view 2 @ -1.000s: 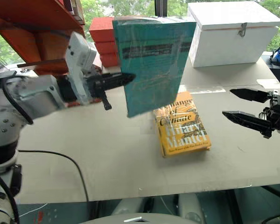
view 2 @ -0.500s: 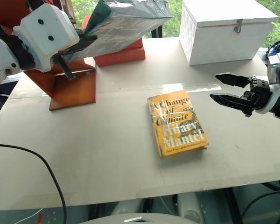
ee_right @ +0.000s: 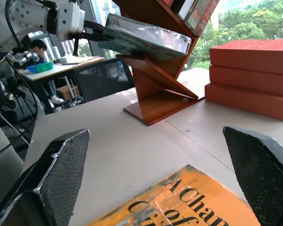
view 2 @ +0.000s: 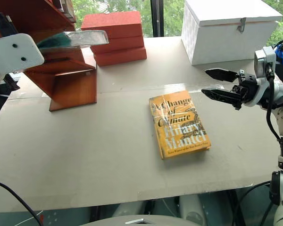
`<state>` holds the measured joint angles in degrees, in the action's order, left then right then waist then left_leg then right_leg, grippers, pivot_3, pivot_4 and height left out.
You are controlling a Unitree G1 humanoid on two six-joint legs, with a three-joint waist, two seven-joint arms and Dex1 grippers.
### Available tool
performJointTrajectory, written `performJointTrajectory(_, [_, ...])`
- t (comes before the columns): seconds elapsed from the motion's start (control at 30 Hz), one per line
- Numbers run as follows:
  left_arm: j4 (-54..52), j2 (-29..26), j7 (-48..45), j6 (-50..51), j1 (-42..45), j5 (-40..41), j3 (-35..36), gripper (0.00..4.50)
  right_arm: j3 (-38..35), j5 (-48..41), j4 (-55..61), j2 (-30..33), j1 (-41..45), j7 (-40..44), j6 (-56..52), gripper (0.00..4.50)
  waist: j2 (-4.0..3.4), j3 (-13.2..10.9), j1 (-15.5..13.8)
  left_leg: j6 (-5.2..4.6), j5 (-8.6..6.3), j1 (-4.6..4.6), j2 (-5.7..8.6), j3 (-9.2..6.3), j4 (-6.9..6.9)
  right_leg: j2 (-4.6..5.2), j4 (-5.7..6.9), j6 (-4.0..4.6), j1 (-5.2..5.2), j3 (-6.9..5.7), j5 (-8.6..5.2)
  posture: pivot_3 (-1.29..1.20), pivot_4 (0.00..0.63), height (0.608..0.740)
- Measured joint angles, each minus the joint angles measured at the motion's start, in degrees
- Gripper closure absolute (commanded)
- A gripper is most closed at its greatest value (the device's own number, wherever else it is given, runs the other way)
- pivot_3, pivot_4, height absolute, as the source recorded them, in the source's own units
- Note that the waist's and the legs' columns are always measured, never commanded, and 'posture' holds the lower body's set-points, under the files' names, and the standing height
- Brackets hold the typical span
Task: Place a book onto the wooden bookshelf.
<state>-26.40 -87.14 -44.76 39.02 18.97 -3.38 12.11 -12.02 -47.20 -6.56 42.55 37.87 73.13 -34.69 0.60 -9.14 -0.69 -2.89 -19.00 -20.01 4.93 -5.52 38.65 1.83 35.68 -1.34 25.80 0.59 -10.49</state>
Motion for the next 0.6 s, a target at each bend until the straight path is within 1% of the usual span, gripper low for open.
performJointTrajectory(0.13, [-0.6, 0.0, 0.1, 0.8, -0.4, -1.8, -0.2, 4.43, -0.9, -1.0, -0.1, -2.0, 1.5, -1.6, -0.2, 0.00, 0.00, 0.0, 0.0, 0.00, 0.00, 0.00, 0.00, -0.01, -0.02, 0.00, -0.01, 0.00, 0.01, 0.00, 0.00, 0.00, 0.150, 0.740])
performJointTrajectory(0.23, [-0.7, 0.0, 0.6, 1.8, 0.8, -2.7, -2.1, 4.43, -2.2, -2.6, 0.0, -3.0, 1.8, -3.1, -1.2, 0.00, -0.03, 0.0, 0.1, 0.00, 0.00, 0.00, 0.00, -0.01, -0.03, 0.00, 0.02, 0.00, 0.03, 0.01, 0.00, 0.00, 0.150, 0.740])
performJointTrajectory(0.37, [-0.4, 0.1, 1.1, 3.1, 4.4, -3.9, -6.2, 4.43, -2.6, -2.8, 1.1, -3.6, 1.8, -6.1, -1.3, 0.00, -0.03, 0.0, 0.3, 0.00, 0.00, 0.01, 0.00, 0.00, -0.04, 0.00, 0.08, 0.00, 0.04, 0.02, 0.00, 0.00, 0.150, 0.740])
performJointTrajectory(0.4, [-0.2, 0.8, 1.3, 3.6, 6.2, -4.6, -8.1, 4.43, -2.6, -2.5, 1.6, -3.6, 1.7, -7.4, -1.3, 0.00, -0.04, 0.0, 0.2, 0.00, 0.00, 0.01, 0.00, 0.00, -0.03, 0.00, 0.10, 0.00, 0.05, 0.02, 0.00, 0.00, 0.150, 0.740])
performJointTrajectory(0.43, [-0.1, 1.0, 1.4, 3.8, 6.5, -4.9, -8.6, 4.43, -2.6, -2.4, 1.8, -3.6, 1.7, -7.9, -1.3, 0.00, -0.04, 0.0, 0.2, 0.00, 0.00, 0.01, 0.00, 0.01, -0.03, 0.00, 0.10, 0.00, 0.05, 0.02, 0.00, 0.00, 0.150, 0.740])
performJointTrajectory(0.5, [0.3, 3.7, 1.8, 5.3, 10.5, -6.3, -12.4, 4.43, -2.9, -2.1, 2.7, -3.7, 0.9, -10.3, -1.3, 0.00, -0.04, 0.0, 0.1, 0.00, 0.00, -0.01, 0.01, 0.00, -0.01, 0.00, 0.12, 0.00, 0.05, 0.01, 0.00, 0.00, 0.150, 0.740])
performJointTrajectory(0.6, [0.6, 4.7, 1.9, 6.0, 12.3, -7.4, -14.5, 4.43, -3.0, -2.0, 3.4, -3.8, 0.5, -11.5, -1.4, 0.00, -0.04, 0.0, 0.1, 0.00, 0.00, -0.01, 0.01, 0.01, 0.00, 0.00, 0.12, 0.00, 0.05, 0.02, 0.00, 0.00, 0.150, 0.740])
